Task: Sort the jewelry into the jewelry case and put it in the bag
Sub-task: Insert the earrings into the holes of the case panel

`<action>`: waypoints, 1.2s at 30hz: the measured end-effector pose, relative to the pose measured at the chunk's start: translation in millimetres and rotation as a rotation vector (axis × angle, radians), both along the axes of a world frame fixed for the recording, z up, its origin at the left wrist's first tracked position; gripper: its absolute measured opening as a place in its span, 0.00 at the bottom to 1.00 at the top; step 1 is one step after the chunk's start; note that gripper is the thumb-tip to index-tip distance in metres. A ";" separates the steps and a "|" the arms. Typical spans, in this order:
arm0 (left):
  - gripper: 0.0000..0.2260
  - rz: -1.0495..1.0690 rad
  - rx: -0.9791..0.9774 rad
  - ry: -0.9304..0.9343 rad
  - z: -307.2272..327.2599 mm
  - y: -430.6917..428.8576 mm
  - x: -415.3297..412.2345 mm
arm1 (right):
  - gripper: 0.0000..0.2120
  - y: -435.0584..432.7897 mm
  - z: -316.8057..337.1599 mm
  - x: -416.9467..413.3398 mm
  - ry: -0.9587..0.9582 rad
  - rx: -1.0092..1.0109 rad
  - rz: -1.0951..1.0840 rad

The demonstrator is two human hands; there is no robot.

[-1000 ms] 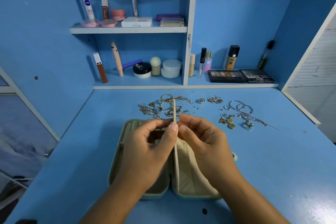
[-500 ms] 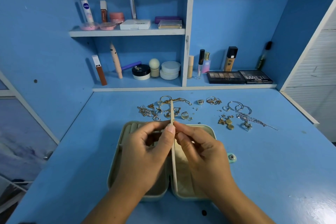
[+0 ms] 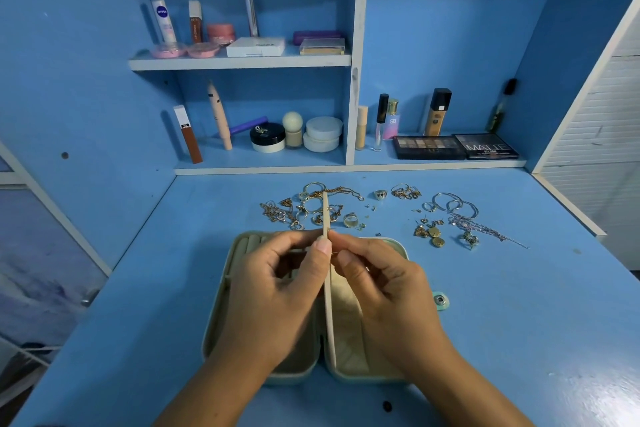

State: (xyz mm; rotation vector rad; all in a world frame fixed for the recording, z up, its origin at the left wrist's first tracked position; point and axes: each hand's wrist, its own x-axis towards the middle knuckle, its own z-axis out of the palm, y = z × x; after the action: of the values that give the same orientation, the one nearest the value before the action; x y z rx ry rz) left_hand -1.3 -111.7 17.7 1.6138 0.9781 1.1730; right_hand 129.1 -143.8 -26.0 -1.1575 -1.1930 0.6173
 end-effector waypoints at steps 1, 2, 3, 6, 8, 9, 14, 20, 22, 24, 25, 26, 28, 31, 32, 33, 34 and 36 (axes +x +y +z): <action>0.10 0.002 -0.005 -0.009 -0.6 0.0 -0.2 | 0.11 0.2 -0.6 -0.2 0.022 -0.001 0.011; 0.08 0.003 -0.006 -0.017 -1.4 0.2 -0.3 | 0.11 0.4 -1.3 -0.7 0.053 -0.003 0.017; 0.08 0.000 -0.005 -0.024 -1.7 0.0 -0.2 | 0.11 0.6 -2.0 -1.3 0.082 -0.005 0.019; 0.11 -0.008 -0.002 -0.032 -2.2 -0.8 0.0 | 0.12 0.9 -2.8 -2.1 0.084 -0.008 0.009; 0.12 -0.014 0.007 -0.029 -2.4 -0.8 -0.2 | 0.12 0.9 -1.8 -1.9 0.051 -0.006 0.004; 0.12 -0.018 0.010 -0.025 -2.2 -0.6 -0.3 | 0.12 0.9 -1.4 -1.7 0.036 -0.006 0.005; 0.11 -0.022 0.044 0.018 -0.7 0.8 -0.5 | 0.12 2.5 0.4 2.2 0.033 -0.024 0.021; 0.12 -0.027 0.072 0.050 -0.6 2.0 -1.8 | 0.13 1.5 4.8 8.6 0.011 -0.095 0.087; 0.12 -0.031 0.050 0.043 -1.2 0.8 -1.0 | 0.13 -1.4 9.1 13.0 0.042 -0.130 0.153; 0.15 -0.041 0.034 0.067 -6.7 0.4 -1.3 | 0.12 -7.0 17.3 17.3 0.129 -0.145 0.219; 0.18 -0.046 0.026 0.092 -11.9 1.2 -1.9 | 0.10 -10.7 22.9 18.4 0.177 -0.152 0.228; 0.19 -0.054 0.022 0.124 -17.1 1.7 -2.9 | 0.09 -14.3 28.8 18.4 0.226 -0.164 0.220; 0.21 -0.090 0.018 0.178 -24.2 2.6 -5.2 | 0.15 -20.6 37.7 18.1 0.298 -0.197 0.203; 0.17 -0.143 0.052 0.259 -26.0 3.3 -8.2 | 0.18 -26.8 45.3 20.7 0.188 -0.322 0.146; 0.15 -0.131 0.102 0.315 -26.1 5.0 -9.8 | 0.16 -28.6 47.6 22.2 0.131 -0.364 0.120; 0.13 -0.105 0.165 0.369 -25.7 7.3 -12.0 | 0.12 -29.8 49.0 24.2 0.077 -0.395 0.083; 0.12 -0.079 0.227 0.418 -25.7 10.7 -14.5 | 0.08 -31.0 49.6 26.8 0.014 -0.413 0.034; 0.13 -0.076 0.324 0.533 -24.5 17.9 -19.6 | 0.04 -34.4 48.3 34.0 -0.142 -0.451 -0.075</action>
State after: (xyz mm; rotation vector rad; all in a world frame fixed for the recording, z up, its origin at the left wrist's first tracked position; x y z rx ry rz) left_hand -20.9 -93.8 -6.8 2.2762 1.0764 0.8936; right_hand 163.1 -178.2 22.3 -1.6411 -1.1537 0.7819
